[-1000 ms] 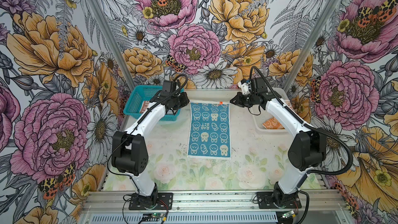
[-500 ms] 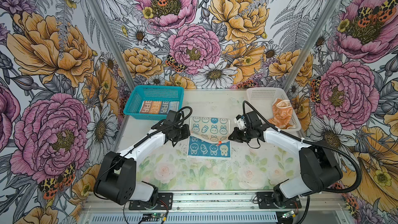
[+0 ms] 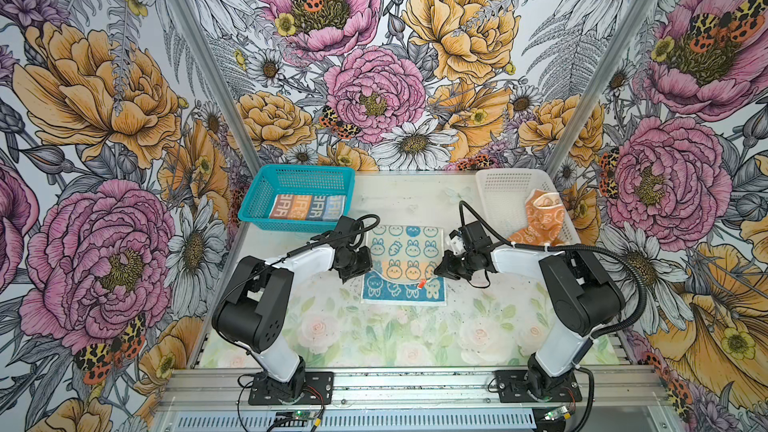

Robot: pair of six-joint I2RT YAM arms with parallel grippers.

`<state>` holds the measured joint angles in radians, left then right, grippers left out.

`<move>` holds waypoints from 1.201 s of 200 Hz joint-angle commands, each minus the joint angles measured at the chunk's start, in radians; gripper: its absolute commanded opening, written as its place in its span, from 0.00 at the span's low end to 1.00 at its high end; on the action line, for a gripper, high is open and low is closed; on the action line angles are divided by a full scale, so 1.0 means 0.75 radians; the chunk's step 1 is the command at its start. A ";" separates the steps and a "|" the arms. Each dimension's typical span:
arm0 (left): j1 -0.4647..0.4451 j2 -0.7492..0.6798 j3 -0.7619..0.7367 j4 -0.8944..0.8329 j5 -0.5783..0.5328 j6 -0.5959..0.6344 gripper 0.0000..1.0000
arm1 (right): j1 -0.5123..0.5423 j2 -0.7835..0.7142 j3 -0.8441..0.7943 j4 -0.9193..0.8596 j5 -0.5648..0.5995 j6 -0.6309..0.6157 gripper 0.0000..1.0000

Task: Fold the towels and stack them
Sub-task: 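Lower the held edge with both grippers, folding it over the far half, then lay the folded edge flat with both grippers and open them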

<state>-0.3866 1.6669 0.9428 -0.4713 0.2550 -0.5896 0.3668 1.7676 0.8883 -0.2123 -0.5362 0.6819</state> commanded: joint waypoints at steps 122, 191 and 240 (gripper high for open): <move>0.039 -0.068 0.251 -0.077 -0.052 0.079 0.00 | -0.099 -0.120 0.280 -0.078 -0.055 -0.002 0.00; -0.025 -0.259 0.014 -0.074 -0.097 0.025 0.00 | -0.084 -0.280 0.074 -0.118 -0.010 -0.023 0.00; -0.053 -0.296 -0.179 -0.001 -0.106 -0.029 0.00 | -0.018 -0.255 -0.089 -0.062 0.034 -0.007 0.00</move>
<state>-0.4236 1.4593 0.8562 -0.5129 0.2054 -0.5808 0.3290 1.5723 0.8585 -0.2874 -0.5404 0.6807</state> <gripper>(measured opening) 0.051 0.058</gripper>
